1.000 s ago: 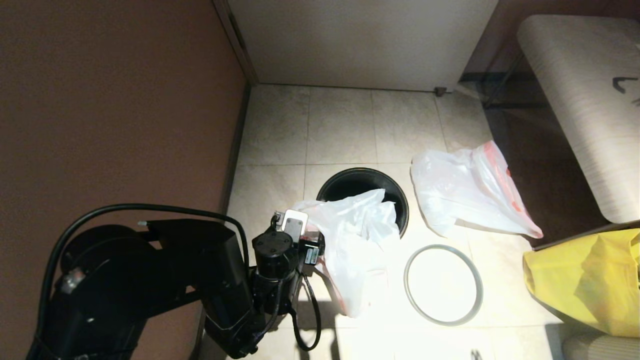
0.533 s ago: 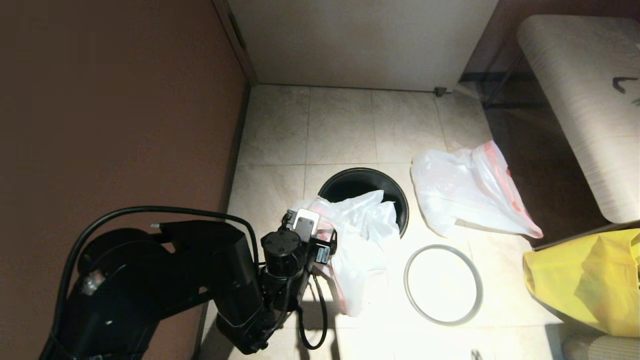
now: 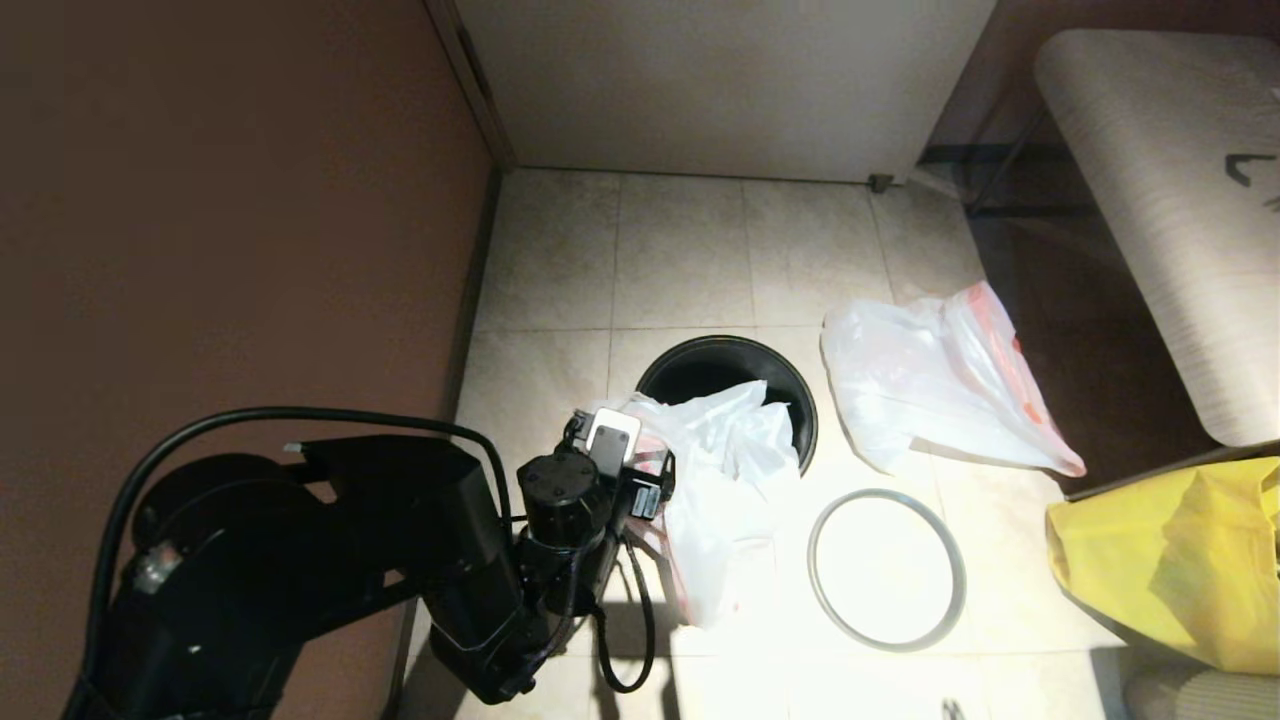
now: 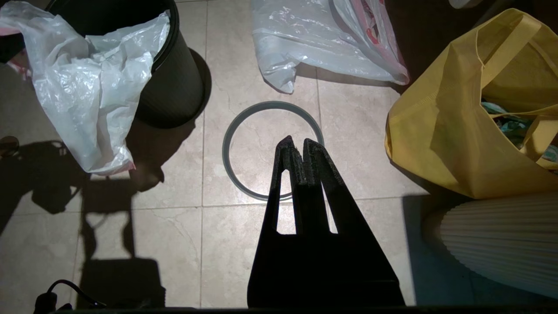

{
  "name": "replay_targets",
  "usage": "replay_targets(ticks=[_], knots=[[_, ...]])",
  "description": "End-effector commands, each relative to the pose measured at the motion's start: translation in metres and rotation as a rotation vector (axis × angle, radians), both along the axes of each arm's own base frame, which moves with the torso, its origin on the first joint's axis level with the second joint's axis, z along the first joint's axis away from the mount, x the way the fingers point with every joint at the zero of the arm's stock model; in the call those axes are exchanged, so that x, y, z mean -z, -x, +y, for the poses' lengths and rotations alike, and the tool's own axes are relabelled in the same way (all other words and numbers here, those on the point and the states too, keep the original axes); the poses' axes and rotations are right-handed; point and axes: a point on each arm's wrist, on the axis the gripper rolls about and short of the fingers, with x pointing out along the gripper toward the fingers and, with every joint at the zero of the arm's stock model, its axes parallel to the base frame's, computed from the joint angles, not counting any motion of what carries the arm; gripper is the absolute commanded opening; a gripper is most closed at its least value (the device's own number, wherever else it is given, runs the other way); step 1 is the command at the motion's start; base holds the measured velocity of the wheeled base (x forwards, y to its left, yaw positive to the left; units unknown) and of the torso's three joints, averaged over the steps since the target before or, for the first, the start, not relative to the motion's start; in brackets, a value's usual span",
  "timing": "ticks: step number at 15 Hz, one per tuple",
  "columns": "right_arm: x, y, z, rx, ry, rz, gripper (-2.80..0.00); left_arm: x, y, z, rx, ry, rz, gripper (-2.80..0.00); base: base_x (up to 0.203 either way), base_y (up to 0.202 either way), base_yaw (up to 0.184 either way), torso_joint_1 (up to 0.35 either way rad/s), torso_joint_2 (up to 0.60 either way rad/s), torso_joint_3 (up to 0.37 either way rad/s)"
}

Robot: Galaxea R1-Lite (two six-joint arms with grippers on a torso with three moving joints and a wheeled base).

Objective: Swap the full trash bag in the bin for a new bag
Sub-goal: Put the new garbage bag on the trash can

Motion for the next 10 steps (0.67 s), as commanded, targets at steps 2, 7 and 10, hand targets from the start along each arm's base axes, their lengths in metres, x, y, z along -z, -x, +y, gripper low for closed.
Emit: replay_targets(ticks=[2, 7, 10], knots=[[0.0004, -0.0002, 0.0, -0.001, 0.001, 0.002, -2.8, -0.0047, 0.0012, -0.0008, 0.001, 0.008, -0.015, 0.0, 0.0, 0.0, 0.0, 0.0, 0.0, 0.0], [0.0004, -0.0002, 0.0, -0.001, 0.0, 0.002, -2.8, -0.0057, 0.0007, -0.0012, 0.001, 0.009, -0.019, -2.8, 0.0, 0.0, 0.0, 0.0, 0.0, 0.0], [0.0004, -0.0002, 0.0, 0.0, -0.001, 0.002, -2.8, -0.0139, -0.0001, -0.0032, 0.006, 0.022, -0.043, -2.8, 0.0, 0.0, 0.0, 0.0, 0.0, 0.0]])
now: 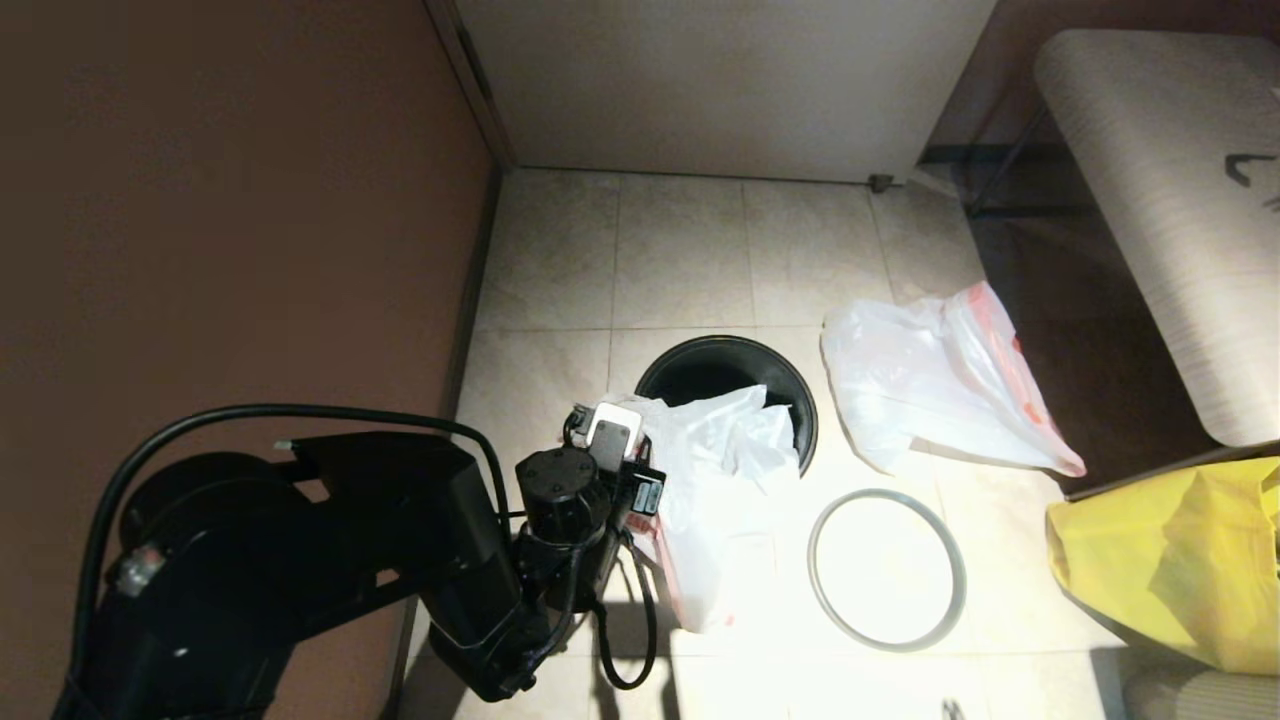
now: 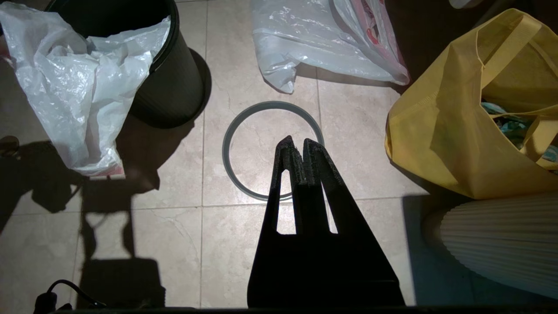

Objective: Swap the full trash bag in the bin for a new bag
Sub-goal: Put the new garbage bag on the trash can

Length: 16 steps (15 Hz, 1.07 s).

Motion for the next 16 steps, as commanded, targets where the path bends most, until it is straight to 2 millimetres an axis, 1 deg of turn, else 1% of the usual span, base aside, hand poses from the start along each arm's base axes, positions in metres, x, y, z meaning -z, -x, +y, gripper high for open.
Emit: replay_targets(ticks=[1, 3, 6, 8, 10, 11, 12, 13, 14, 16], knots=[[0.0, 0.0, 0.0, -0.001, -0.001, 0.002, -2.8, -0.011, -0.002, -0.004, 0.003, 0.017, -0.032, -2.8, 0.0, 0.0, 0.0, 0.0, 0.0, 0.0], [0.0, 0.0, 0.0, 0.001, 0.0, 0.001, -2.8, -0.028, -0.008, -0.018, 0.022, 0.023, -0.04, -2.8, 0.0, 0.0, 0.0, 0.0, 0.0, 0.0], [0.0, 0.0, 0.0, -0.001, -0.001, 0.002, -2.8, -0.055, -0.021, -0.045, 0.047, 0.025, -0.043, -2.8, 0.0, 0.0, 0.0, 0.0, 0.0, 0.0], [0.0, 0.0, 0.0, 0.0, -0.001, 0.002, -2.8, -0.07, -0.034, -0.062, 0.037, 0.02, -0.032, -2.8, 0.0, 0.0, 0.0, 0.0, 0.0, 0.0], [0.0, 0.0, 0.0, 0.0, -0.001, 0.002, -2.8, -0.081, -0.045, -0.076, 0.017, 0.02, -0.028, -2.8, 0.0, 0.0, 0.0, 0.0, 0.0, 0.0], [0.0, 0.0, 0.0, -0.001, -0.001, 0.002, -2.8, -0.08, -0.05, -0.083, 0.005, 0.01, -0.014, -2.8, 0.0, 0.0, 0.0, 0.0, 0.0, 0.0], [0.0, 0.0, 0.0, 0.001, 0.001, 0.002, -2.8, -0.071, -0.055, -0.087, -0.025, -0.015, 0.016, -2.8, 0.0, 0.0, 0.0, 0.0, 0.0, 0.0], [0.0, 0.0, 0.0, -0.001, 0.0, 0.002, -2.8, -0.07, -0.054, -0.085, -0.051, -0.022, 0.027, -2.8, 0.0, 0.0, 0.0, 0.0, 0.0, 0.0], [0.0, 0.0, 0.0, 0.0, 0.0, 0.002, -2.8, -0.068, -0.049, -0.08, -0.072, -0.039, 0.046, -2.8, 0.0, 0.0, 0.0, 0.0, 0.0, 0.0], [0.0, 0.0, 0.0, -0.001, 0.001, 0.002, -2.8, -0.055, -0.028, -0.06, -0.104, -0.104, 0.128, -2.8, 0.0, 0.0, 0.0, 0.0, 0.0, 0.0]])
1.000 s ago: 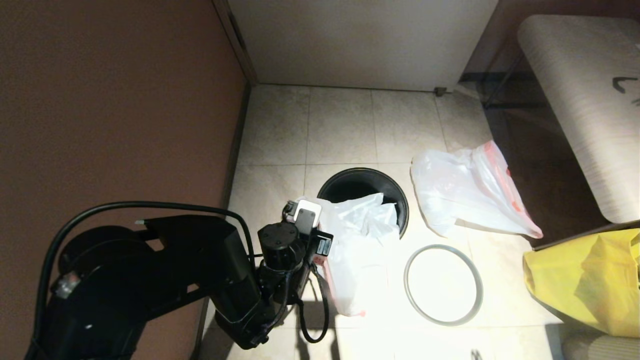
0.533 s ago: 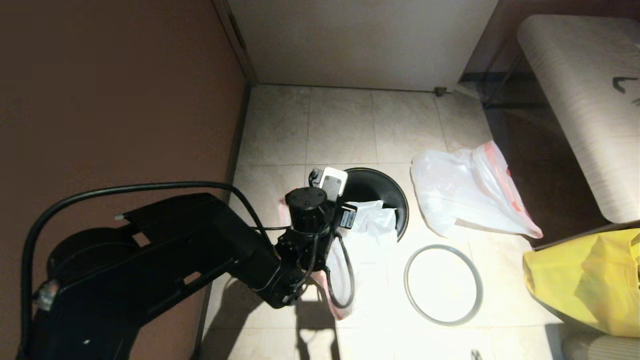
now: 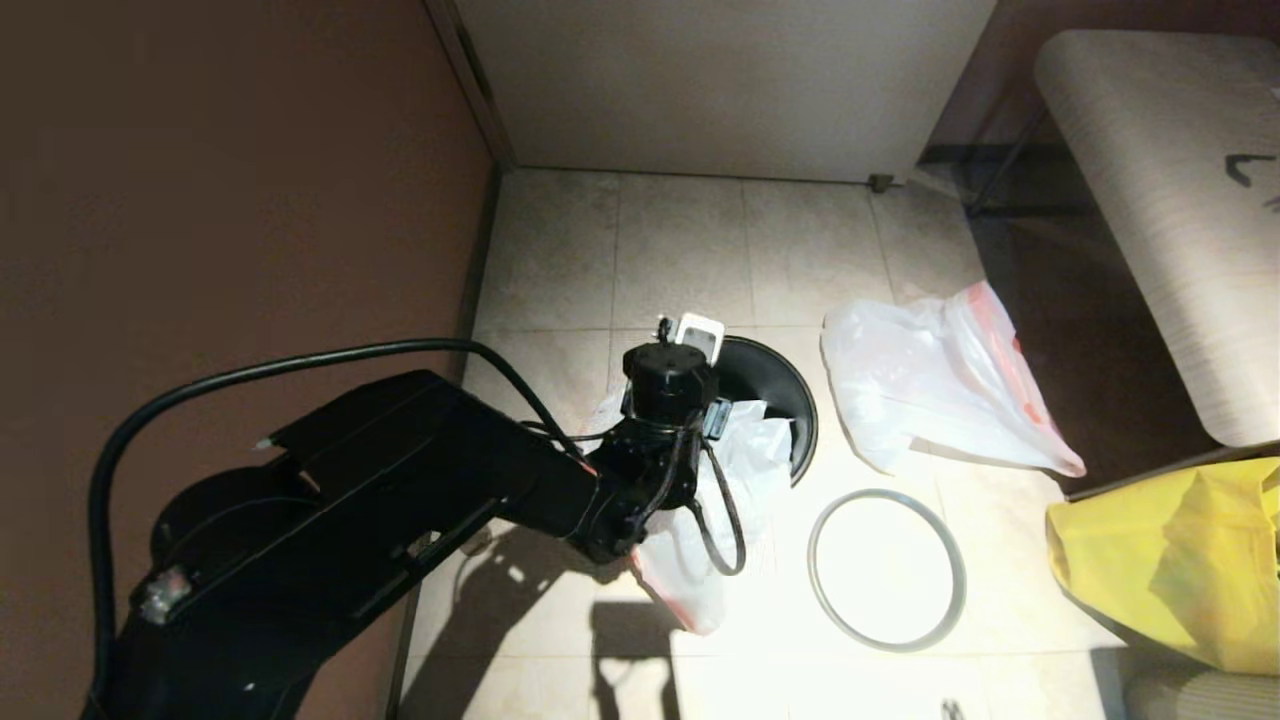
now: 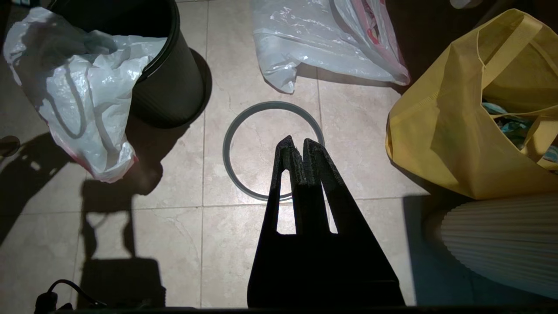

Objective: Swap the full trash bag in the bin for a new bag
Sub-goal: Put the new garbage bag on the trash can

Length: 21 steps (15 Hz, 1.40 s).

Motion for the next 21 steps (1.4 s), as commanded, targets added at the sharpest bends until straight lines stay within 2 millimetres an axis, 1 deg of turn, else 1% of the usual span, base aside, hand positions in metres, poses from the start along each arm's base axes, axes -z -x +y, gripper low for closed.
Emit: replay_targets(ticks=[1, 2, 3, 4, 6, 7, 9, 10, 11, 12, 15, 18, 19, 20, 21], knots=[[0.0, 0.0, 0.0, 0.0, -0.001, 0.002, -2.8, 0.01, 0.022, 0.025, -0.039, -0.024, 0.084, -2.8, 0.0, 0.0, 0.0, 0.0, 0.0, 0.0], [0.0, 0.0, 0.0, 0.001, -0.001, 0.002, -2.8, 0.013, 0.026, 0.042, -0.068, 0.034, 0.133, -2.8, 0.0, 0.0, 0.0, 0.0, 0.0, 0.0], [0.0, 0.0, 0.0, 0.0, -0.001, 0.0, -2.8, 0.011, 0.027, 0.055, -0.076, 0.127, 0.184, -2.8, 0.0, 0.0, 0.0, 0.0, 0.0, 0.0], [0.0, 0.0, 0.0, 0.0, -0.001, 0.001, -2.8, 0.005, 0.031, 0.067, -0.042, 0.245, 0.271, -2.8, 0.0, 0.0, 0.0, 0.0, 0.0, 0.0], [0.0, 0.0, 0.0, 0.0, -0.001, 0.003, -2.8, -0.013, 0.044, 0.096, 0.023, 0.461, 0.508, -2.8, 0.0, 0.0, 0.0, 0.0, 0.0, 0.0], [0.0, 0.0, 0.0, 0.0, -0.001, 0.001, -2.8, -0.012, 0.046, 0.112, 0.008, 0.535, 0.595, 0.0, 0.0, 0.0, 0.0, 0.0, 0.0, 0.0], [0.0, 0.0, 0.0, 0.0, -0.001, 0.0, -2.8, -0.001, 0.048, 0.134, -0.012, 0.576, 0.643, 0.0, 0.0, 0.0, 0.0, 0.0, 0.0, 0.0], [0.0, 0.0, 0.0, 0.0, 0.001, 0.0, -2.8, 0.007, 0.05, 0.142, 0.019, 0.604, 0.656, 0.0, 0.0, 0.0, 0.0, 0.0, 0.0, 0.0], [0.0, 0.0, 0.0, 0.0, 0.0, 0.0, -2.8, 0.013, 0.047, 0.149, 0.076, 0.645, 0.649, 0.0, 0.0, 0.0, 0.0, 0.0, 0.0, 0.0], [0.0, 0.0, 0.0, 0.0, -0.001, 0.002, -2.8, 0.026, 0.039, 0.155, 0.107, 0.671, 0.642, 0.0, 0.0, 0.0, 0.0, 0.0, 0.0, 0.0], [0.0, 0.0, 0.0, 0.001, 0.0, 0.002, -2.8, 0.068, 0.015, 0.162, 0.122, 0.699, 0.591, 0.0, 0.0, 0.0, 0.0, 0.0, 0.0, 0.0], [0.0, 0.0, 0.0, 0.0, 0.0, 0.002, -2.8, 0.112, -0.003, 0.173, 0.157, 0.691, 0.515, 0.0, 0.0, 0.0, 0.0, 0.0, 0.0, 0.0], [0.0, 0.0, 0.0, 0.0, -0.001, 0.0, -2.8, 0.121, -0.007, 0.175, 0.191, 0.698, 0.472, 0.0, 0.0, 0.0, 0.0, 0.0, 0.0, 0.0], [0.0, 0.0, 0.0, 0.0, -0.001, 0.002, -2.8, 0.125, -0.011, 0.177, 0.239, 0.709, 0.423, 0.0, 0.0, 0.0, 0.0, 0.0, 0.0, 0.0], [0.0, 0.0, 0.0, 0.0, -0.001, 0.002, -2.8, 0.127, -0.012, 0.178, 0.265, 0.713, 0.411, 0.0, 0.0, 0.0, 0.0, 0.0, 0.0, 0.0]])
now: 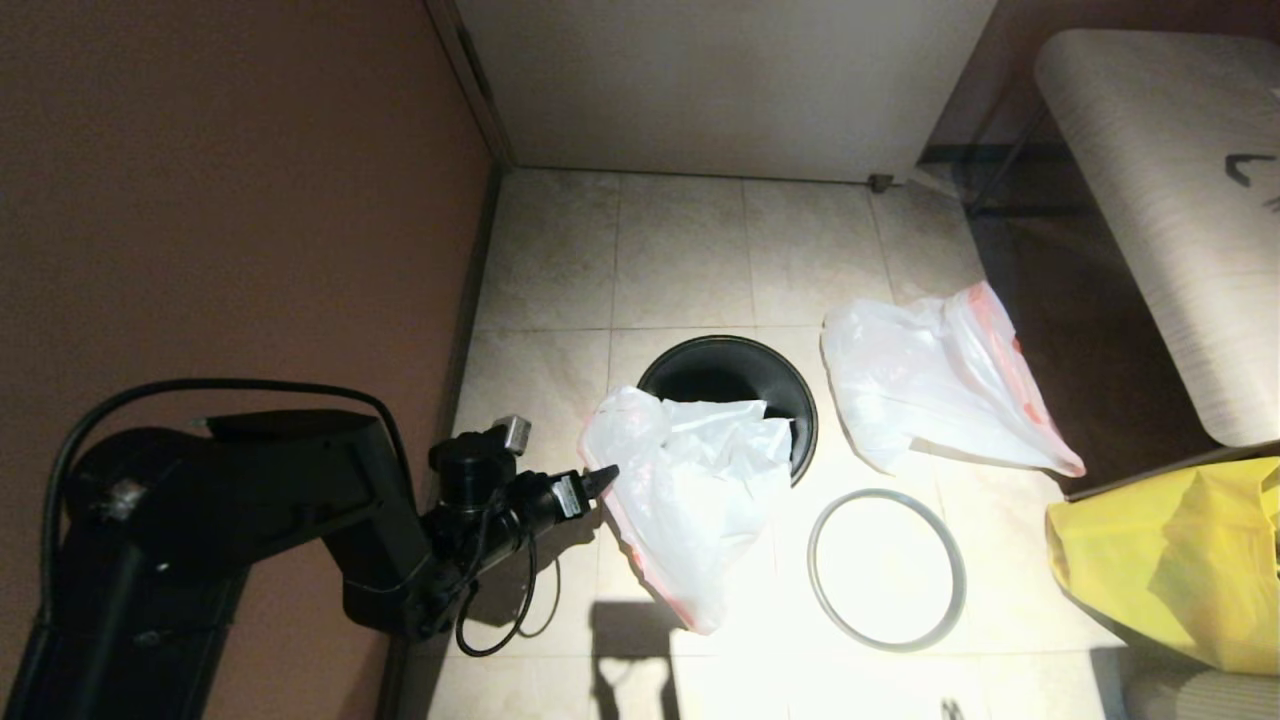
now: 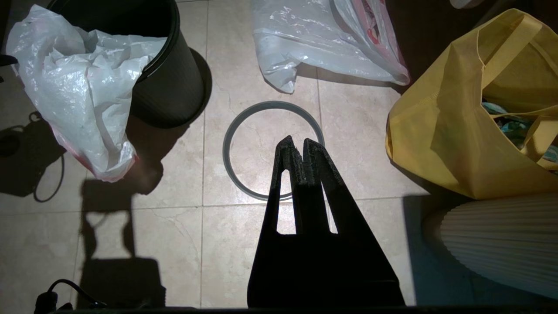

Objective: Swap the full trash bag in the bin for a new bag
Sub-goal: Put the new garbage bag on the trash can

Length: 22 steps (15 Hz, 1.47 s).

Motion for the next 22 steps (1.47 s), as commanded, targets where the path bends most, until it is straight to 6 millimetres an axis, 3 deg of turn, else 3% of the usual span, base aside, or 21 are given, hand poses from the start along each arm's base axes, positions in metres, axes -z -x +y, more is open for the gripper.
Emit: replay_targets(ticks=[1, 6, 11, 22], knots=[[0.0, 0.0, 0.0, 0.0, -0.001, 0.002, -2.8, 0.025, -0.003, 0.003, 0.015, 0.014, -0.006, 0.0, 0.0, 0.0, 0.0, 0.0, 0.0, 0.0], [0.0, 0.0, 0.0, 0.0, 0.0, 0.002, -2.8, 0.032, -0.015, -0.014, 0.115, 0.09, -0.115, 0.0, 0.0, 0.0, 0.0, 0.0, 0.0, 0.0], [0.0, 0.0, 0.0, 0.001, 0.0, 0.002, -2.8, 0.016, -0.033, -0.023, 0.125, 0.16, -0.189, 0.0, 0.0, 0.0, 0.0, 0.0, 0.0, 0.0], [0.0, 0.0, 0.0, 0.0, -0.001, 0.002, -2.8, -0.05, 0.009, -0.01, 0.112, 0.323, -0.125, 0.0, 0.0, 0.0, 0.0, 0.0, 0.0, 0.0]])
